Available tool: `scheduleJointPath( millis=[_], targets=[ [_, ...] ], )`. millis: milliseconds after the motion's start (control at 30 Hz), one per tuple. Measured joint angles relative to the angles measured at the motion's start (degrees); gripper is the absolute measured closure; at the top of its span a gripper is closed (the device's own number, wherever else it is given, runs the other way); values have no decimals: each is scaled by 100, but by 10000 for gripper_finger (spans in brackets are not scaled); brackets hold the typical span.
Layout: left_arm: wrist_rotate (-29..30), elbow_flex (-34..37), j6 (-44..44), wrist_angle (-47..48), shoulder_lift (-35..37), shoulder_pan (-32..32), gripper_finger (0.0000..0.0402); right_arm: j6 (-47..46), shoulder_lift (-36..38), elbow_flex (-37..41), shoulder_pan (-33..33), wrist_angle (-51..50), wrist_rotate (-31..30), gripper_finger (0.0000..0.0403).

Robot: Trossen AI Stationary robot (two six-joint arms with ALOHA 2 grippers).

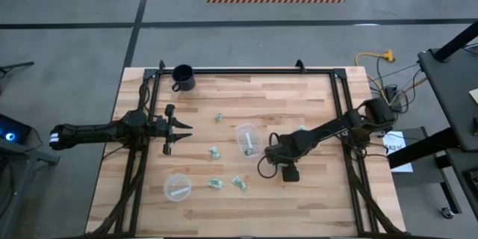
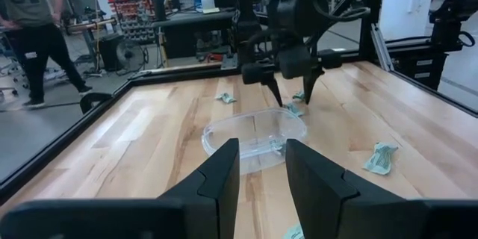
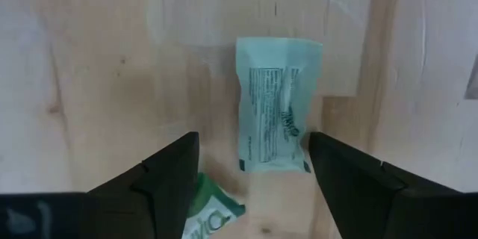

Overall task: Pick and place items into bin
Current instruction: Put the stevia packet into the transparent bin

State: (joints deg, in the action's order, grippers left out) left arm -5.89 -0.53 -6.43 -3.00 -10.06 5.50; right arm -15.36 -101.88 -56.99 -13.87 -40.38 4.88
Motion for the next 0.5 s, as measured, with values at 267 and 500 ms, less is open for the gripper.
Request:
scheduleJointPath(
  millis=[267,500],
  targets=[
    [0,1,0,3,2,0,308,78,-233,-18,7,46,61,162],
    [0,-1,-1,1,6,0,308,-40,-121,7,-2,93,-51,180]
  ],
)
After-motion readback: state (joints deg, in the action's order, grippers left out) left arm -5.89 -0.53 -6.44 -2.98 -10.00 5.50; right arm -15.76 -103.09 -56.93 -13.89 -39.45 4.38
